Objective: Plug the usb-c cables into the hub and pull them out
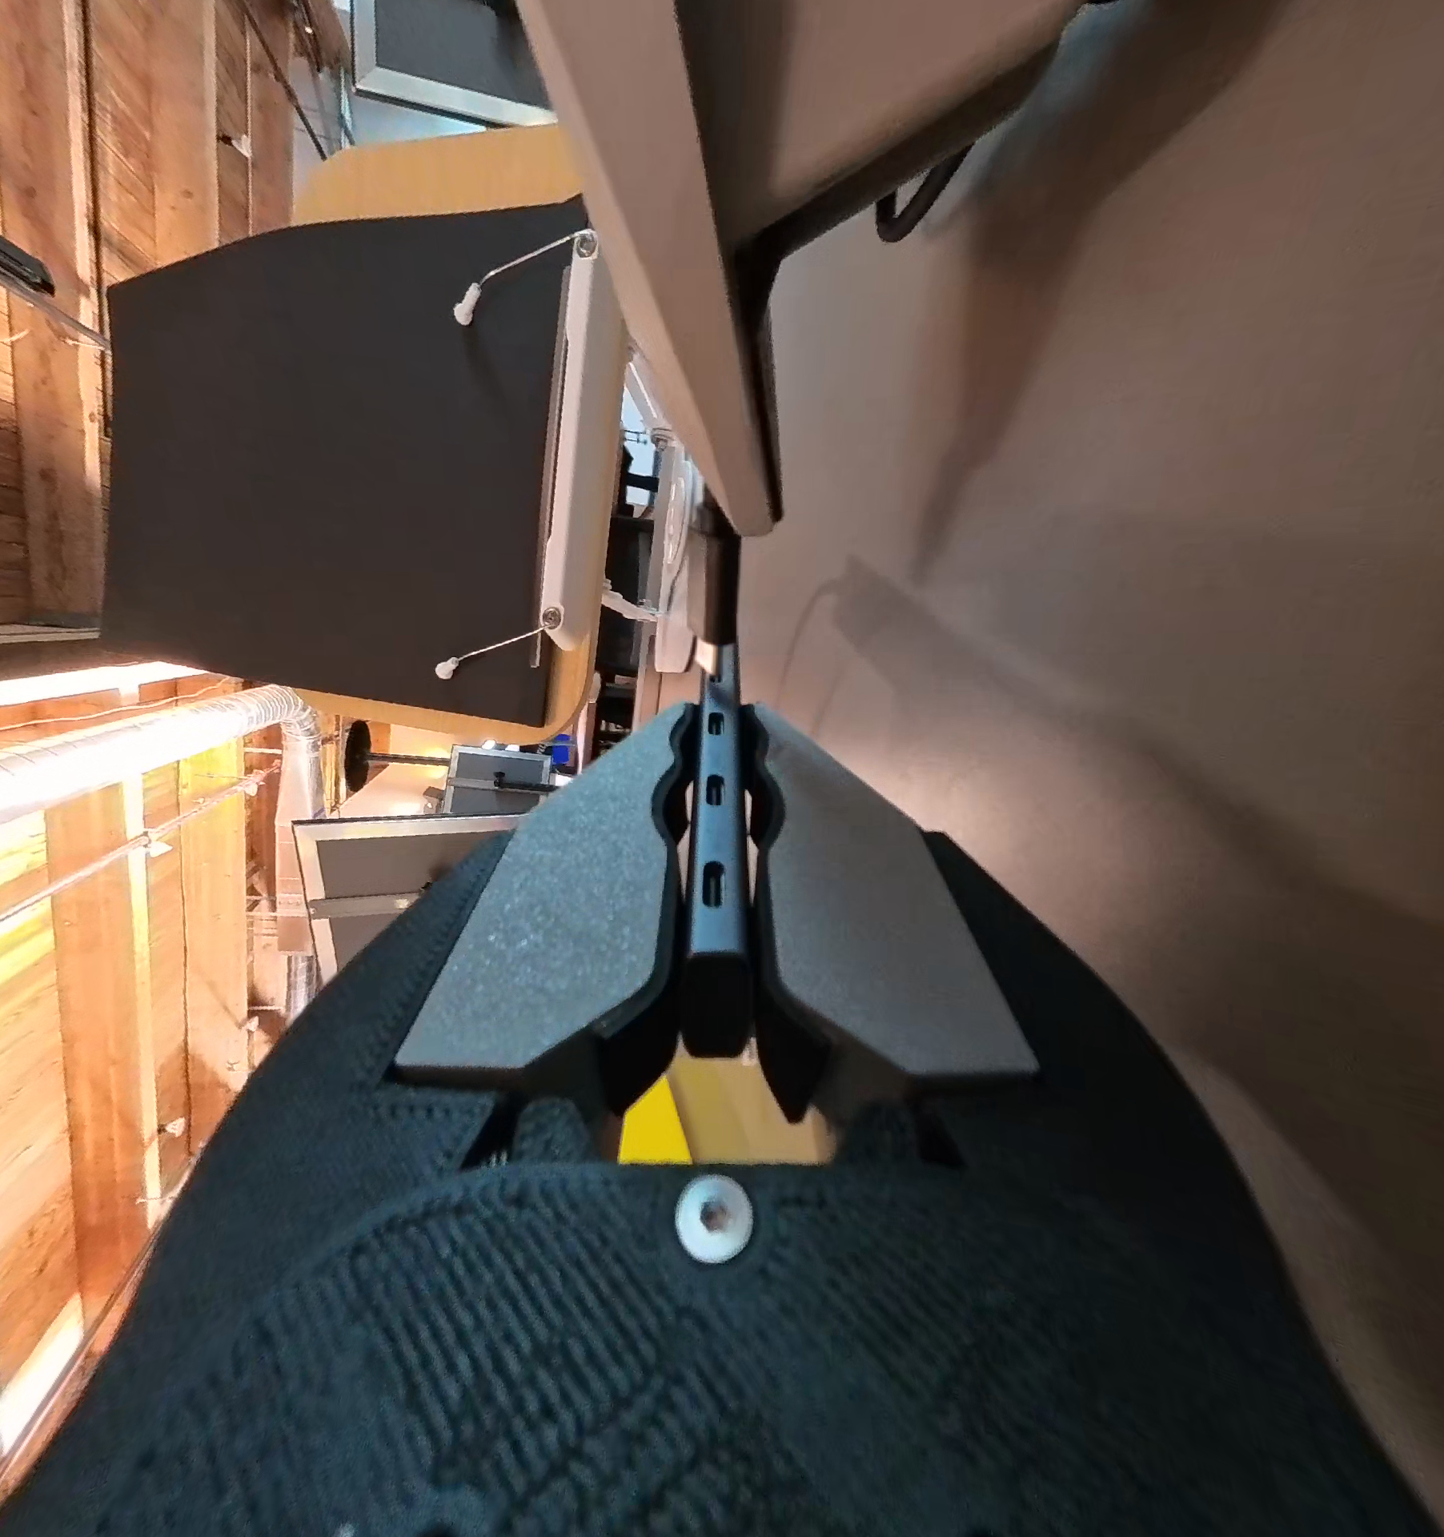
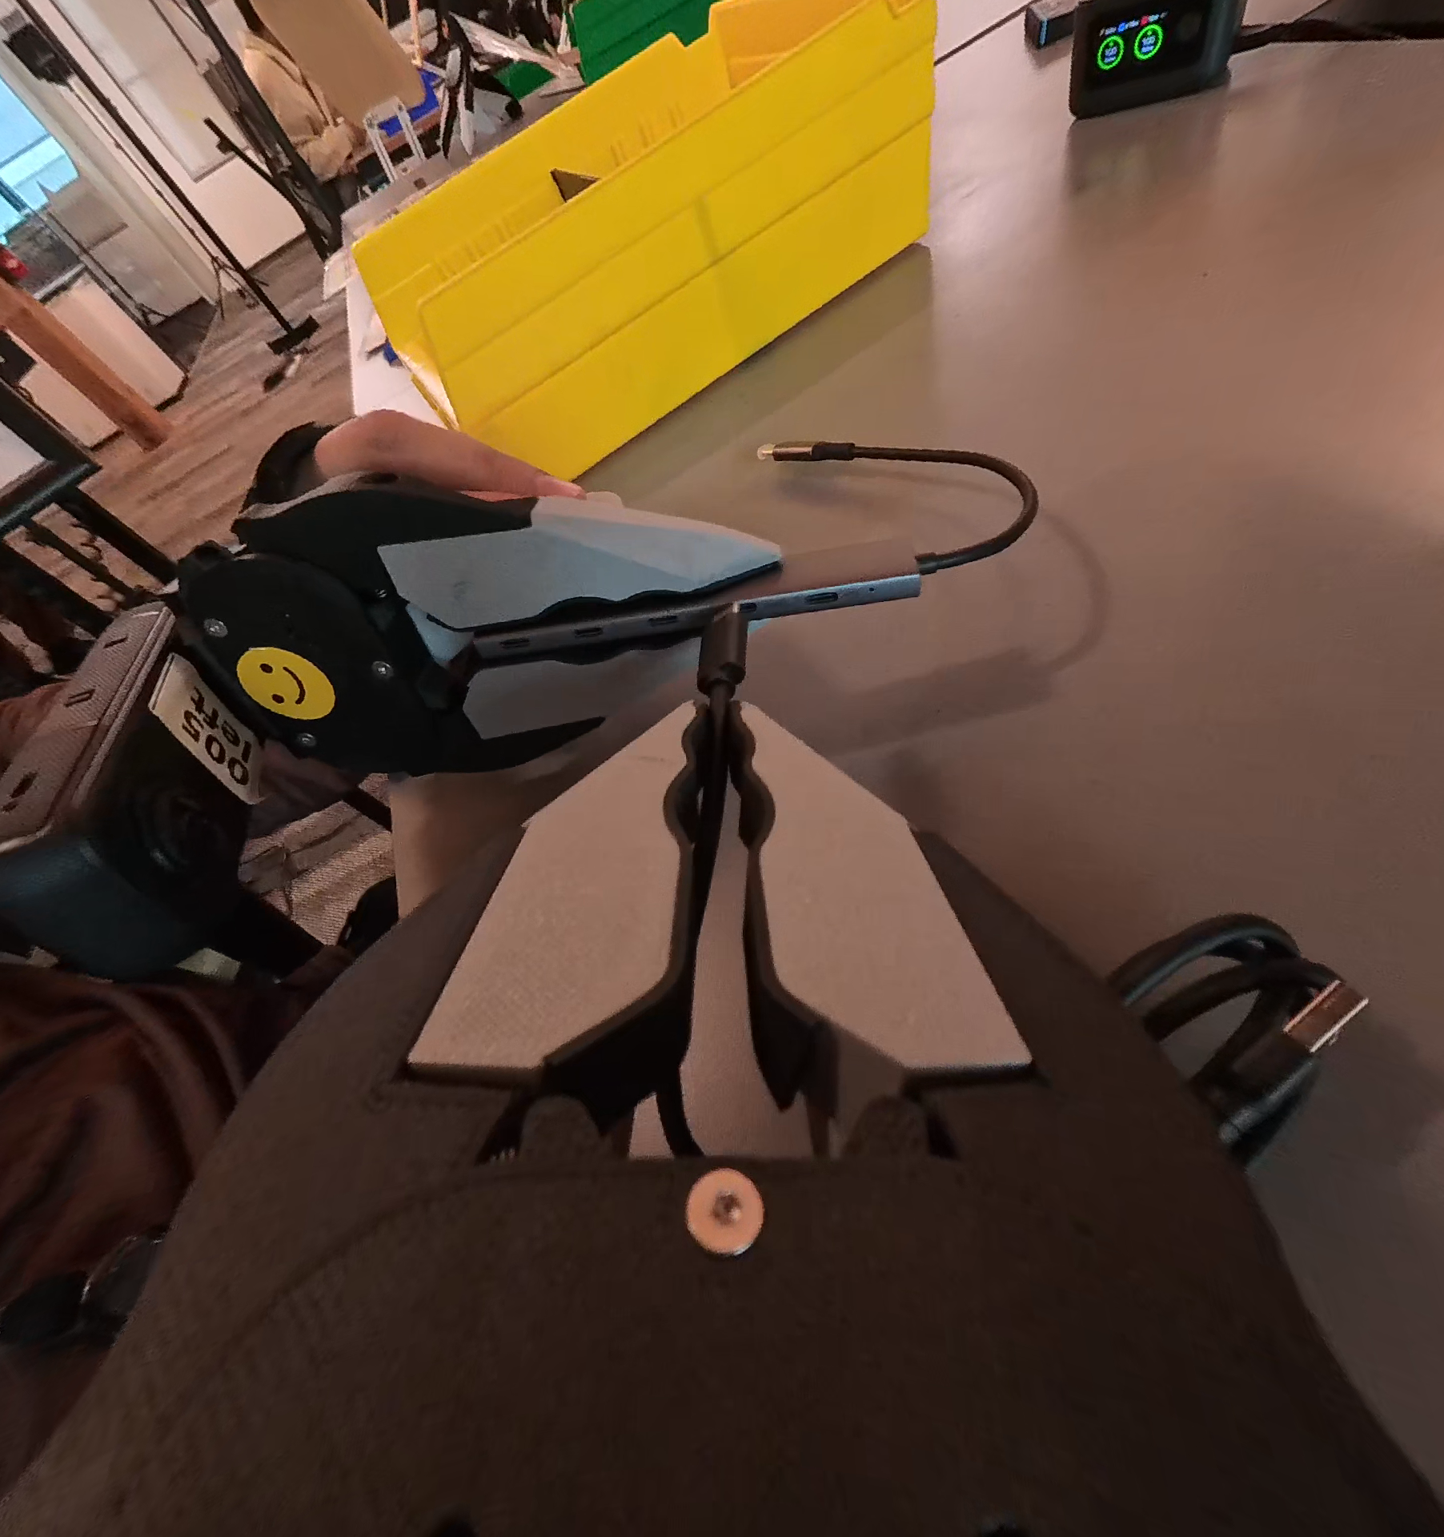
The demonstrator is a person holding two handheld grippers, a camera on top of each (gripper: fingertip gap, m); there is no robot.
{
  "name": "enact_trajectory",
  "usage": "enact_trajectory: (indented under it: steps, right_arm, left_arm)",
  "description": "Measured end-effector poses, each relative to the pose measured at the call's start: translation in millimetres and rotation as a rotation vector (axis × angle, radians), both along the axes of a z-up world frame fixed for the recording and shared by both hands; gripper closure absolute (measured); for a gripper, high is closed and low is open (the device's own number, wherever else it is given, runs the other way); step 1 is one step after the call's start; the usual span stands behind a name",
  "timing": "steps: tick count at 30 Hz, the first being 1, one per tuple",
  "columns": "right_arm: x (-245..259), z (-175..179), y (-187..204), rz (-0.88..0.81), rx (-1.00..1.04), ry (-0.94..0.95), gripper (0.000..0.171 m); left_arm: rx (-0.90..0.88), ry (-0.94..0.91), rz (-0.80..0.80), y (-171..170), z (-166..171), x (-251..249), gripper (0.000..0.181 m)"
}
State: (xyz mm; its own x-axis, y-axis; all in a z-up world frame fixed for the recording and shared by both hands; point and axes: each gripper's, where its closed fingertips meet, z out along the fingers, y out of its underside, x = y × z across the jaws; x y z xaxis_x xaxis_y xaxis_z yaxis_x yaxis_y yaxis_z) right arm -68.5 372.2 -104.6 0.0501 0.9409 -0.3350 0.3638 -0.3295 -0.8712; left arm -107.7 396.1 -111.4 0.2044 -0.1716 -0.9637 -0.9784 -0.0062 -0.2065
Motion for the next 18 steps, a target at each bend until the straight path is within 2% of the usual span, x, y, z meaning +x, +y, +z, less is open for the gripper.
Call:
enact_trajectory:
  steps: [18]
  right_arm:
    - [0.1,4.8,1.1,-0.014,-0.170,0.055,0.170]
  left_arm:
    - [0.076,0.049,-0.005,-3.6,10.3,2.7,0.174]
